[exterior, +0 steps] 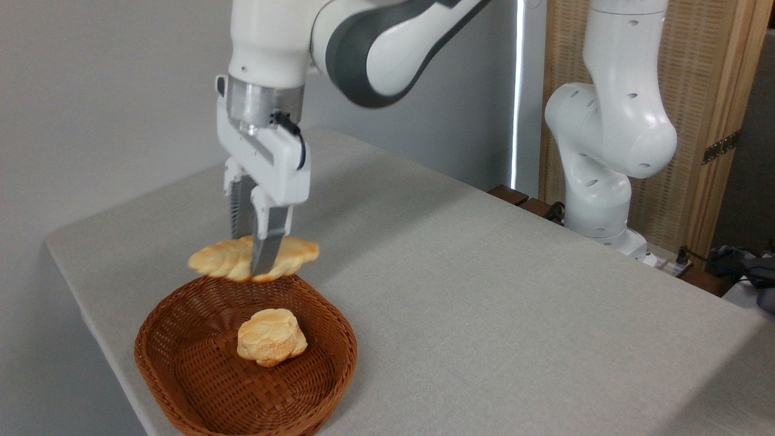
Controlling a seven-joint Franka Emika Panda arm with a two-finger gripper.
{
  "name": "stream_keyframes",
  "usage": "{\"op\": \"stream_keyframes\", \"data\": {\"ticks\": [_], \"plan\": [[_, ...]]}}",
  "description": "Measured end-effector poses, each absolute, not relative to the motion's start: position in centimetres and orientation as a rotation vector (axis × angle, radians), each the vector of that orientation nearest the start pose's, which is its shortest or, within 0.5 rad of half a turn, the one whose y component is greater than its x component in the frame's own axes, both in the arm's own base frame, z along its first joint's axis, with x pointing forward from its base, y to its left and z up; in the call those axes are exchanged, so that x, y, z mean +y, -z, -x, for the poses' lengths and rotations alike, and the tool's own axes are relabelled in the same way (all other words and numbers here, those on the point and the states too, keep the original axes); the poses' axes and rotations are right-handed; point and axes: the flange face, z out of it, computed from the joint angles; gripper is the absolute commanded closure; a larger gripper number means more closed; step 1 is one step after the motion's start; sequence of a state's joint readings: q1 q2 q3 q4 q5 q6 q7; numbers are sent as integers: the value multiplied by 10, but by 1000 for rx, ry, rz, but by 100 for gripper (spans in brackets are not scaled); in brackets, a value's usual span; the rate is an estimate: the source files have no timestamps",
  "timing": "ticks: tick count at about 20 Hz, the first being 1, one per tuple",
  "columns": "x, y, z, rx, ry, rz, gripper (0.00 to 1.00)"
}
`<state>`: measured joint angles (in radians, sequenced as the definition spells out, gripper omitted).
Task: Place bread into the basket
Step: 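Lift the gripped pastry and carry it over the wicker basket, then lower the pastry into the basket beside the bun and open the gripper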
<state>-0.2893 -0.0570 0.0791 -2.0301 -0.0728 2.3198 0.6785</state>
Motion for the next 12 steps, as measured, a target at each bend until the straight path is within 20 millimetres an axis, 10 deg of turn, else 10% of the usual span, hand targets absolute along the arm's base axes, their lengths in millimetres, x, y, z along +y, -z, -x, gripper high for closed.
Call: {"op": "stream_keyframes", "data": {"ticks": [2,12], "plan": [[-115,-499,-569,1201,610,2817,2],[-105,-478,-591,1048,750,2904,0]]}}
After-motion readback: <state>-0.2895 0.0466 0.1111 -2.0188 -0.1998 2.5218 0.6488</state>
